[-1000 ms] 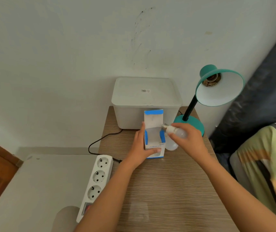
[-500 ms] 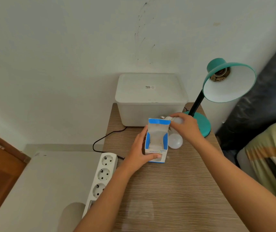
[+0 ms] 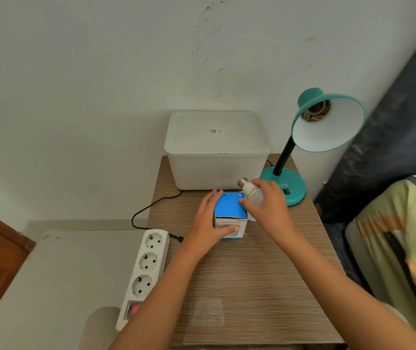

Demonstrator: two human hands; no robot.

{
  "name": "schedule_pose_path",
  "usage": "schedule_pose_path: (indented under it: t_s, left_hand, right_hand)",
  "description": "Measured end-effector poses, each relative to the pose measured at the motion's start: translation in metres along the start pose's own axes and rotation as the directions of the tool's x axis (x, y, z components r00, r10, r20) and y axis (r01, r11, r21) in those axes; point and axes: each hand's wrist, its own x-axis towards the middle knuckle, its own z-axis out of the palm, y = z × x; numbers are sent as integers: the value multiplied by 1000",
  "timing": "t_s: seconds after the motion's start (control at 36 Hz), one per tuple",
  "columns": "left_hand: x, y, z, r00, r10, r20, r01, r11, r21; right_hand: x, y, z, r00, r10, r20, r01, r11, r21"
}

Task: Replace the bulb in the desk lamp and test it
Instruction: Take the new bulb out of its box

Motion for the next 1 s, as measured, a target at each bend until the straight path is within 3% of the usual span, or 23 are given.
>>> schedule_pose_path:
  t_s: [0.72, 1.0]
  left_hand:
    - [25, 4, -1, 999, 4, -45, -5, 1000, -23]
    - [28, 13, -4, 1000, -19, -1, 19, 1000, 10]
  right_hand:
    - [16, 3, 0, 999, 34, -19, -33, 999, 11]
    - [5, 4, -20, 997, 64, -46, -62, 997, 44]
